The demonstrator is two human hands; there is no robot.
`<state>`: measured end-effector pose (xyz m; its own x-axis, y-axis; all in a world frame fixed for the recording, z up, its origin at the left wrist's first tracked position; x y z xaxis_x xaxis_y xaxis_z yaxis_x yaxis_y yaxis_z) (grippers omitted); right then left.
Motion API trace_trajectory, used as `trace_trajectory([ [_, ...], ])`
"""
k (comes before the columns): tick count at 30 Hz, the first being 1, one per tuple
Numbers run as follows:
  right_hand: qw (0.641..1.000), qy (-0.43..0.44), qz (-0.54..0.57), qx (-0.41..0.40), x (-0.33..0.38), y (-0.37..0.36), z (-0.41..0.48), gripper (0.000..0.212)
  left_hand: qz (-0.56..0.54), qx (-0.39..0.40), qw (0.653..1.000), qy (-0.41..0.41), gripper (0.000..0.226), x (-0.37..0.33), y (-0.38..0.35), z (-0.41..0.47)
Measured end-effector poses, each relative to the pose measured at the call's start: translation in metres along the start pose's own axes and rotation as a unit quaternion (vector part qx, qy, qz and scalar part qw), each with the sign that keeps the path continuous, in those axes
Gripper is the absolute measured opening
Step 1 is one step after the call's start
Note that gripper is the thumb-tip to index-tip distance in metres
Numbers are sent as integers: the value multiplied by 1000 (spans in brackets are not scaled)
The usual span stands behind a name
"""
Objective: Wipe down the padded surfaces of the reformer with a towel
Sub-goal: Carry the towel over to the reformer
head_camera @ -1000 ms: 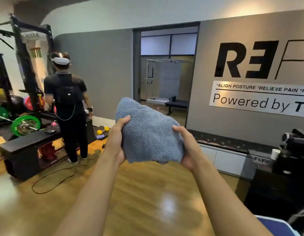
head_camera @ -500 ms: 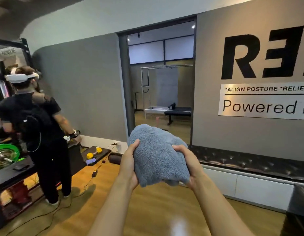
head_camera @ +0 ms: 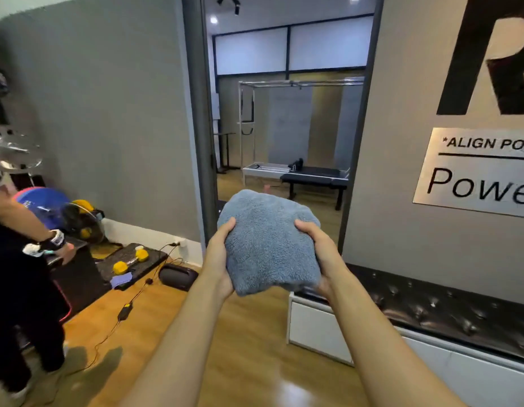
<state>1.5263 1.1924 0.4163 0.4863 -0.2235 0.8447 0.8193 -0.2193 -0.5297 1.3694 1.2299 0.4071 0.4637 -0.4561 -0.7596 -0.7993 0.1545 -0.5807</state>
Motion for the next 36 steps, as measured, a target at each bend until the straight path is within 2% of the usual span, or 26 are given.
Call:
trace_trajectory([
  [10, 997, 16, -15, -67, -32, 33, 345, 47, 4, 41, 997, 59, 33, -91, -28, 351],
  [19, 998, 29, -28, -57, -66, 56, 676, 50, 7, 40, 997, 69, 44, -173, -53, 663],
  [24, 998, 9, -12, -66, -88, 51, 832, 48, 18, 16, 997, 77, 47, -232, -54, 814],
  [30, 994, 19, -32, -106, -128, 70, 1013, 47, 26, 37, 992, 113, 42, -268, -54, 1014],
  [36, 987, 26, -42, -155, -129, 99, 1186, 52, 33, 66, 983, 167, 44, -301, -90, 1202],
])
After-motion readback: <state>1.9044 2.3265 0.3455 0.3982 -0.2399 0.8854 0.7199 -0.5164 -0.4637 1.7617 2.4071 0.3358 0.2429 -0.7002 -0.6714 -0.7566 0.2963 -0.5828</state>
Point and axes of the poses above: each hand's wrist, its own z-axis towards the middle knuckle, its own y-axis out of the back of the hand, x = y × z, the point moved 9 cm from there along z, towards the middle knuckle, and after that the axes turned 13 degrees about y, right-handed, at the moved point
